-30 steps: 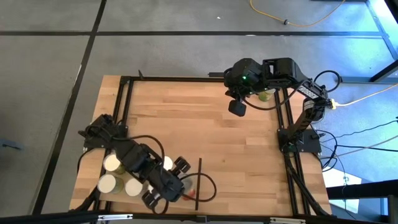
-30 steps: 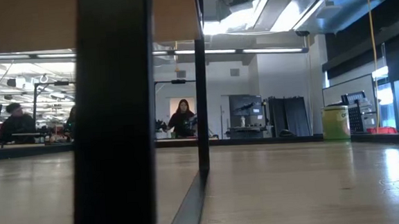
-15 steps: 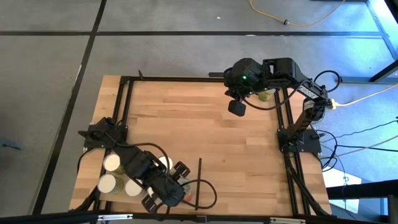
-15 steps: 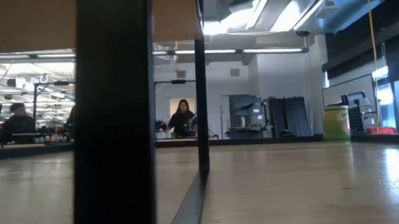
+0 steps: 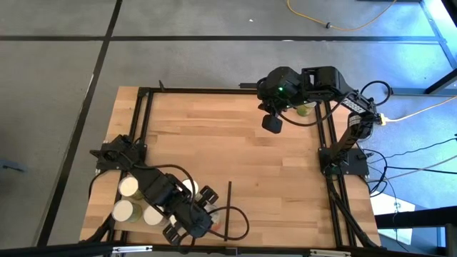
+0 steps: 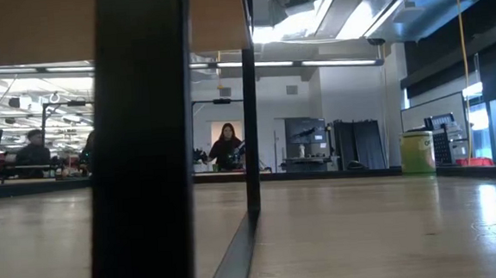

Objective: Pick and place cans onto a shelf
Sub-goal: Put the canned pineapple on the shelf, then put the canned oranges on the shelf

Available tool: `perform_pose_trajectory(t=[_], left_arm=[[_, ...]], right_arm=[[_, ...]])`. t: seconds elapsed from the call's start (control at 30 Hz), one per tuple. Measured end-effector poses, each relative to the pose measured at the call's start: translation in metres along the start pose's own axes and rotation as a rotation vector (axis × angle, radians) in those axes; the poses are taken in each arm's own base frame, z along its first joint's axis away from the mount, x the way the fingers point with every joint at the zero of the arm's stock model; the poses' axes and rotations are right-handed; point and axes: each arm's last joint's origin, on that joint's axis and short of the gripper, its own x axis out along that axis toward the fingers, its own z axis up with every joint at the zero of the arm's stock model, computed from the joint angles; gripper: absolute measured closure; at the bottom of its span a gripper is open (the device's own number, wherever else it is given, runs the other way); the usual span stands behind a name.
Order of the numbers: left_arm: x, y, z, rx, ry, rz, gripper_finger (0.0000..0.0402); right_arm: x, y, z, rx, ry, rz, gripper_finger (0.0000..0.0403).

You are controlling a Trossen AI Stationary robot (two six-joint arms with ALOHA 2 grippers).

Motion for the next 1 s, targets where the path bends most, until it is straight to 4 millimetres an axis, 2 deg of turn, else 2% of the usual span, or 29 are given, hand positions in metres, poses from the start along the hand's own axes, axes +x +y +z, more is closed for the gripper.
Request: perform_pose_trajectory(t=[0.27, 0.73, 0.87, 1.0], left_arm=[[0.000, 0.000, 0.000, 0.000, 0.000, 0.003, 0.0362], [-0.001, 0.001, 0.000, 0.000, -0.001, 0.034, 0.0362], [-0.018, 0.003, -0.003, -0.003, -0.040, 0.090, 0.0362], [-0.051, 0.009, -0.005, -0.076, -0.171, 0.180, 0.0362]], right_arm=[[0.000, 0.000, 0.000, 0.000, 0.000, 0.000, 0.0389], [-0.001, 0.000, 0.000, -0.028, 0.000, 0.001, 0.0389], [-0.012, -0.002, -0.002, -0.030, -0.037, 0.001, 0.0389], [-0.039, -0.006, -0.012, -0.040, -0.102, -0.017, 0.0389]])
